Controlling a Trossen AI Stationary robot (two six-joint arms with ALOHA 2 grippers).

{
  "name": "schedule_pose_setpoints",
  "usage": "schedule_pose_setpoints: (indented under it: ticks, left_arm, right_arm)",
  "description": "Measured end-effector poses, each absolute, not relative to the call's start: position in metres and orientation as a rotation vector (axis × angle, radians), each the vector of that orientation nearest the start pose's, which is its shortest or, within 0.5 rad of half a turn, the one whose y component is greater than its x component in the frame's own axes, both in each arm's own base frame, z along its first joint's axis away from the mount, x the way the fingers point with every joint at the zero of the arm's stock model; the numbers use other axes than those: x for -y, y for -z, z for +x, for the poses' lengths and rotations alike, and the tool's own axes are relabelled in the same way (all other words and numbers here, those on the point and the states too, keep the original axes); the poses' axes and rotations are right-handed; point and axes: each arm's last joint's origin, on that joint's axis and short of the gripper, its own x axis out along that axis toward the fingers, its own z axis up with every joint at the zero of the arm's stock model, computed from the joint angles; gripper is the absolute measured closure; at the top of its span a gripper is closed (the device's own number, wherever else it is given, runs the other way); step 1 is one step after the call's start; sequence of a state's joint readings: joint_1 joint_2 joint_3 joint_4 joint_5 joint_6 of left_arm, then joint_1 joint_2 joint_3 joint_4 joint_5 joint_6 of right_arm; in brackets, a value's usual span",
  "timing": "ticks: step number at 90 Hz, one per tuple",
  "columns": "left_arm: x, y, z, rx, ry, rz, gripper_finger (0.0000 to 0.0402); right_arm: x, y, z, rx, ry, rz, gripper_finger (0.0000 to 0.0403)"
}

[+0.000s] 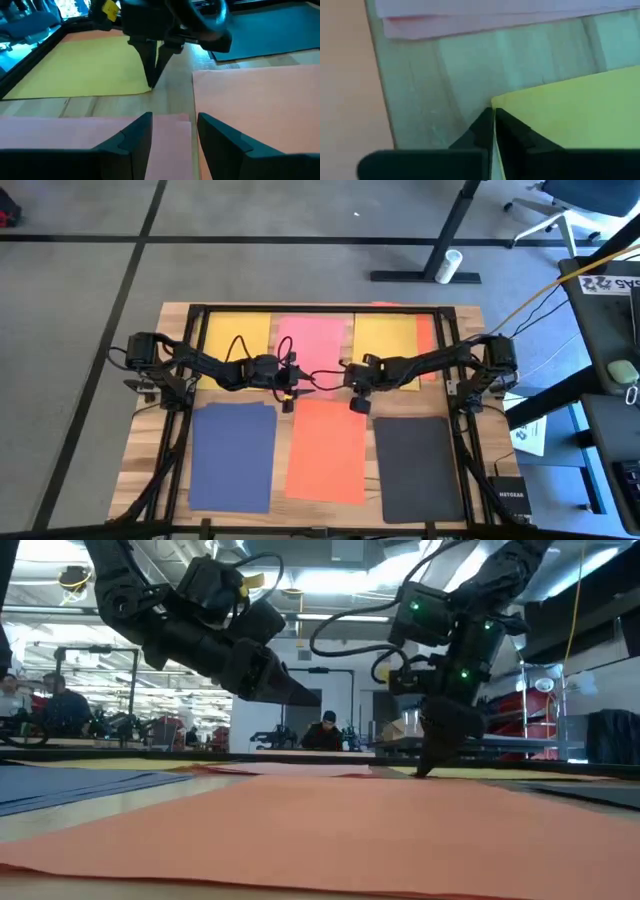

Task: Organize paper
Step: Stack the yellow paper on top of the stacked yellow papers

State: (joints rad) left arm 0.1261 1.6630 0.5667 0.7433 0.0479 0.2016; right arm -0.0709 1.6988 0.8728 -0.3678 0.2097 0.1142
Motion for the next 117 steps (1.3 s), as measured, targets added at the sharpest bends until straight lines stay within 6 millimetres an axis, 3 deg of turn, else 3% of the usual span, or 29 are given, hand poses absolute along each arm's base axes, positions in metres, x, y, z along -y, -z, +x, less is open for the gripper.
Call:
schedule_pose_setpoints:
  ticks: [28, 68, 102, 117]
  left_arm:
    - [-0.038, -0.146, 0.303, -0.366, -0.081, 0.187, 0.0258]
    - [-0.041, -0.153, 0.313, -0.402, -0.039, 0.320, 0.0258]
    - [-0.043, -0.152, 0.313, -0.419, -0.048, 0.297, 0.0258]
    - [-0.043, -0.151, 0.312, -0.428, -0.051, 0.280, 0.0258]
  right_arm:
    - [0.022, -0.157, 0.304, -1.121, 0.258, 0.025, 0.0402]
    - [0.020, -0.160, 0.306, -1.120, 0.182, 0.079, 0.0399]
    - [0.022, -0.137, 0.308, -1.204, 0.268, -0.044, 0.0288]
    - [0.023, -0.129, 0.310, -1.230, 0.285, -0.114, 0.0266]
